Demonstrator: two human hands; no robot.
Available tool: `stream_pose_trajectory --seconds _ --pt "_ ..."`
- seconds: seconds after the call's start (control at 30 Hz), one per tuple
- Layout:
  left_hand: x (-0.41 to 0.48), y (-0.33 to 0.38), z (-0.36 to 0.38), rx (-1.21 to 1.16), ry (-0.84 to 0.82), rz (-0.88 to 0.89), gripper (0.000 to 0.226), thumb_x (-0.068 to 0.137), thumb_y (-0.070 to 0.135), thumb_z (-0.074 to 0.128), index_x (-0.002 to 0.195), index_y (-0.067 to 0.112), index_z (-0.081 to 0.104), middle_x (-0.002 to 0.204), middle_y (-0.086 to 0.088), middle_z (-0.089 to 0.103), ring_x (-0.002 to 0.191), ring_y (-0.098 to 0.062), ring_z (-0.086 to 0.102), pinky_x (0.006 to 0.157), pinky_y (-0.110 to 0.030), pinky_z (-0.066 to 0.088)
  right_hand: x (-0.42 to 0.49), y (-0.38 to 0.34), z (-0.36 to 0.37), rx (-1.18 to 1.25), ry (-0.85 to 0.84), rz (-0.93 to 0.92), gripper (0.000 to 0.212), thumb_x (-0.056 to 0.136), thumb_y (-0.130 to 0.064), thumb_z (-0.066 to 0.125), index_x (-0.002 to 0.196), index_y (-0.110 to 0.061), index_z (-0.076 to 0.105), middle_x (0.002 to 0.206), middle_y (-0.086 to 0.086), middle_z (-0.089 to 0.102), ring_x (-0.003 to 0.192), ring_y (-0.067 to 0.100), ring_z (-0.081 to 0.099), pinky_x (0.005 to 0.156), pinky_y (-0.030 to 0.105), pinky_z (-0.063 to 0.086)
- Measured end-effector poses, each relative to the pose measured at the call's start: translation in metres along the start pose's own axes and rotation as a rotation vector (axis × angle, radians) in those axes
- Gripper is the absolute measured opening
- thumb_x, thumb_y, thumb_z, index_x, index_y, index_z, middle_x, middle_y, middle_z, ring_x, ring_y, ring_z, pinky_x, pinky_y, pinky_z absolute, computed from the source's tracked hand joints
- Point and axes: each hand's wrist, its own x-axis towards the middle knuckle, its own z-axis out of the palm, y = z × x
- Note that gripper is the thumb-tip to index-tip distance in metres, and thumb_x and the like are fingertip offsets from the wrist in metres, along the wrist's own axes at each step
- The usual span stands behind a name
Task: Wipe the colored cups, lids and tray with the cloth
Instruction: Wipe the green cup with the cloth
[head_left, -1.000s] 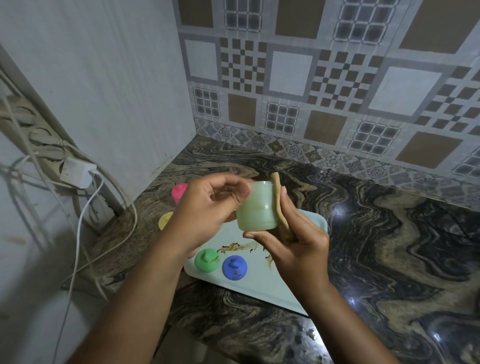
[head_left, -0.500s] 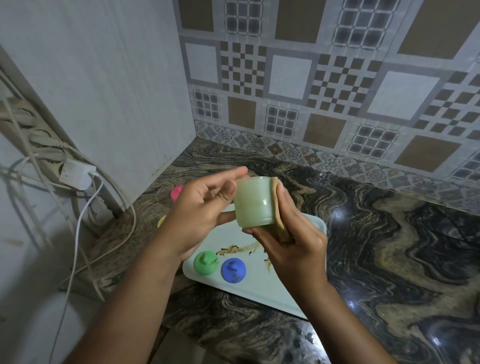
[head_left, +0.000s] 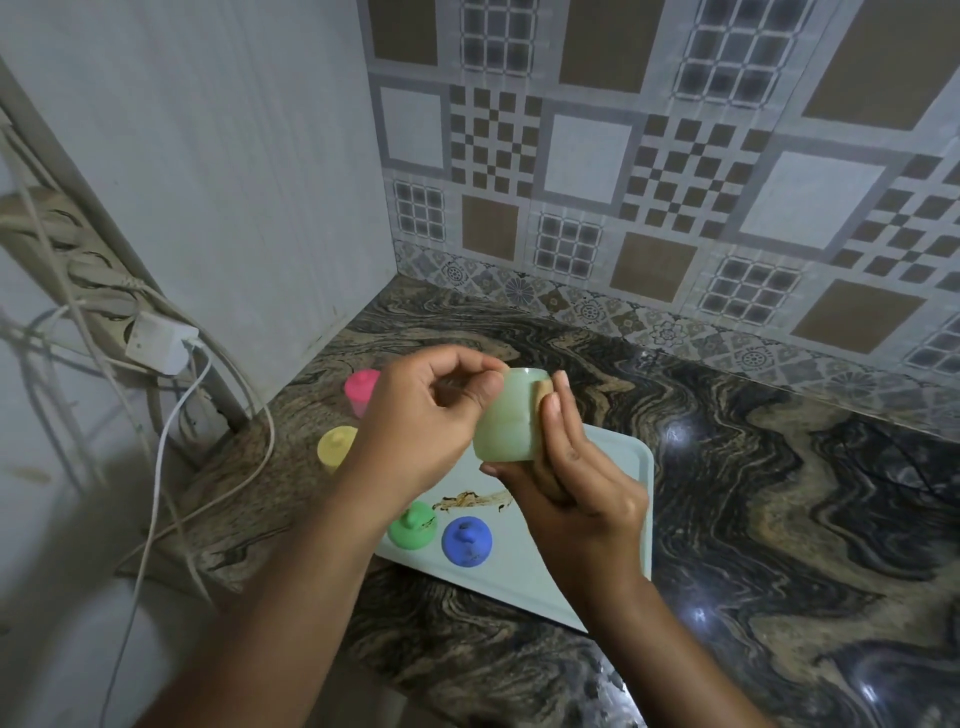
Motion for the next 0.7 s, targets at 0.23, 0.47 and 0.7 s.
stream_pose_trajectory --seconds 0.23,0.47,0.7 --pt "0.002 -0.002 -0.012 -0.184 -0.112 -0.109 0.016 0.081 0.029 0.070 0.094 0.029 0.078 0.098 0.001 0.078 0.097 -0.021 0.073 0.089 -0.047 0.059 0.005 0.004 -0.008 0.070 0.036 0.033 0.079 0.070 -0.017 0.089 0.134 0.010 0.051 0.138 0.023 0.055 0.125 0.030 0.062 0.099 0.028 0.054" --pt "0.003 0.009 -0.006 0.041 -0.062 0.103 0.012 0.085 0.018 0.076 0.088 0.029 0.076 0.088 0.011 0.076 0.082 -0.009 0.070 0.075 -0.027 0.056 0.002 0.004 -0.006 0.020 0.009 -0.016 0.074 0.070 -0.012 0.092 0.130 0.007 0.054 0.135 0.028 0.057 0.134 0.014 0.053 0.102 0.017 0.049" --pt "0.000 0.016 -0.009 -0.157 -0.078 0.030 0.024 0.081 0.027 0.074 0.103 0.017 0.077 0.101 0.004 0.078 0.099 -0.015 0.073 0.088 -0.038 0.059 -0.001 0.002 -0.005 0.291 0.047 0.149 0.075 0.076 -0.013 0.085 0.140 0.000 0.048 0.123 0.040 0.061 0.099 0.041 0.069 0.082 0.026 0.062"
